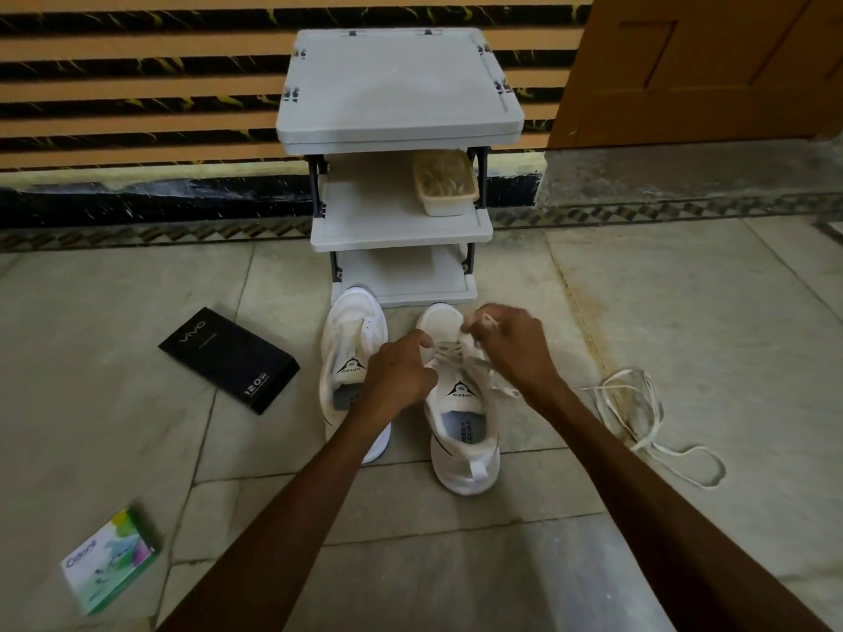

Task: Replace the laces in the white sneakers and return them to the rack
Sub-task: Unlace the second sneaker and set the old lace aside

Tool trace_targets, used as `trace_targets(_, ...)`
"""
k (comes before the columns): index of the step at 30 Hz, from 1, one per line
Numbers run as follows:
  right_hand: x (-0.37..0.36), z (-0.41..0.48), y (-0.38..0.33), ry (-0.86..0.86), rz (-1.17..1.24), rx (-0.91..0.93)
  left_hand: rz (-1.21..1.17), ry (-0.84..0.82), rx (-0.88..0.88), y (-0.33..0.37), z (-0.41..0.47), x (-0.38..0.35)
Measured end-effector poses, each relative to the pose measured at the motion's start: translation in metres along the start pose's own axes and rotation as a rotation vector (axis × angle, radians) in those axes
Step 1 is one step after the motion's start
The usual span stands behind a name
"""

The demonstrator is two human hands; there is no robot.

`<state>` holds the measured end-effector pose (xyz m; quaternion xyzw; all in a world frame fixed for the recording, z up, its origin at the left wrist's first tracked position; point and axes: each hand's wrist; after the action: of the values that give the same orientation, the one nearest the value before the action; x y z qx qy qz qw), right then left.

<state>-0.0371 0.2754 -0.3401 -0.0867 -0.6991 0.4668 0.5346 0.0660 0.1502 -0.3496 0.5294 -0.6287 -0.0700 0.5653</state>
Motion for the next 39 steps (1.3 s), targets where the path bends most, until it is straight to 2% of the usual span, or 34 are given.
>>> trace_targets(2, -0.009, -0.002, 0.005, -0.158, -0.435, 0.118, 0.001, -0.006, 0.007, 0.001, 0.001, 0.0)
trace_targets(4, -0.018, -0.005, 0.008, -0.169, -0.674, 0.124, 0.009, -0.007, 0.003, 0.001, 0.003, -0.001)
trace_targets(7, -0.018, -0.005, 0.009, -0.072, -0.538, 0.099, 0.033, 0.004, -0.061, 0.002, 0.001, -0.004)
trace_targets(11, -0.002, -0.009, 0.015, 0.074, -0.78, 0.071, 0.191, 0.011, -0.19, 0.007, -0.005, -0.017)
trace_targets(14, 0.003, -0.019, 0.015, 0.097, -0.668, 0.069, 0.322, 0.053, -0.261, 0.008, -0.005, -0.028)
trace_targets(17, 0.002, -0.024, 0.014, -0.047, -0.538, 0.064, 0.344, 0.075, -0.269, 0.006, -0.003, -0.031)
trace_targets(18, 0.0, -0.024, 0.013, -0.108, -0.562, 0.044, 0.346, 0.067, -0.262, 0.006, -0.002, -0.031)
trace_targets(20, -0.005, -0.024, 0.012, -0.126, -0.615, 0.043, 0.308, 0.05, -0.244, 0.005, 0.001, -0.031)
trace_targets(22, -0.005, -0.023, 0.016, -0.092, -0.554, 0.022, 0.117, 0.061, -0.221, 0.005, 0.008, -0.031)
trace_targets(23, -0.002, -0.023, 0.019, -0.083, -0.465, -0.025, -0.059, 0.057, -0.195, 0.005, 0.011, -0.03)
trace_targets(25, 0.003, -0.024, 0.024, -0.096, -0.278, -0.157, -0.616, 0.022, -0.038, 0.0, 0.015, -0.026)
trace_targets(27, 0.007, -0.026, 0.028, -0.103, -0.193, -0.247, -1.161, -0.028, 0.137, -0.005, 0.018, -0.021)
trace_targets(28, 0.007, -0.027, 0.029, -0.101, -0.18, -0.258, -1.34, -0.038, 0.177, -0.006, 0.018, -0.019)
trace_targets(29, 0.007, -0.028, 0.029, -0.1, -0.17, -0.258, -1.416, -0.044, 0.183, -0.004, 0.017, -0.017)
trace_targets(31, 0.005, -0.029, 0.028, -0.101, -0.151, -0.243, -1.264, -0.035, 0.129, 0.003, 0.015, -0.01)
trace_targets(35, 0.003, -0.031, 0.025, -0.083, -0.158, -0.197, -0.245, -0.045, -0.186, 0.007, 0.016, 0.0)
trace_targets(36, 0.003, -0.032, 0.024, -0.079, -0.164, -0.189, -0.136, -0.022, -0.262, 0.007, 0.016, 0.0)
trace_targets(38, 0.003, -0.033, 0.024, -0.078, -0.167, -0.182, -0.224, 0.001, -0.391, 0.008, 0.014, -0.002)
trace_targets(39, 0.003, -0.033, 0.024, -0.076, -0.168, -0.175, -0.415, -0.016, -0.397, 0.013, 0.011, -0.003)
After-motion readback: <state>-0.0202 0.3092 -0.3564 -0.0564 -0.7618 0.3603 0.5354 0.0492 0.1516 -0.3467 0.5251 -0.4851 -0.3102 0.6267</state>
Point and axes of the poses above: each hand's wrist, its own z-axis towards the middle knuckle, its own x-axis out of the back of the hand, y = z × x, and after that the axes turned 8 degrees about -z, right-handed
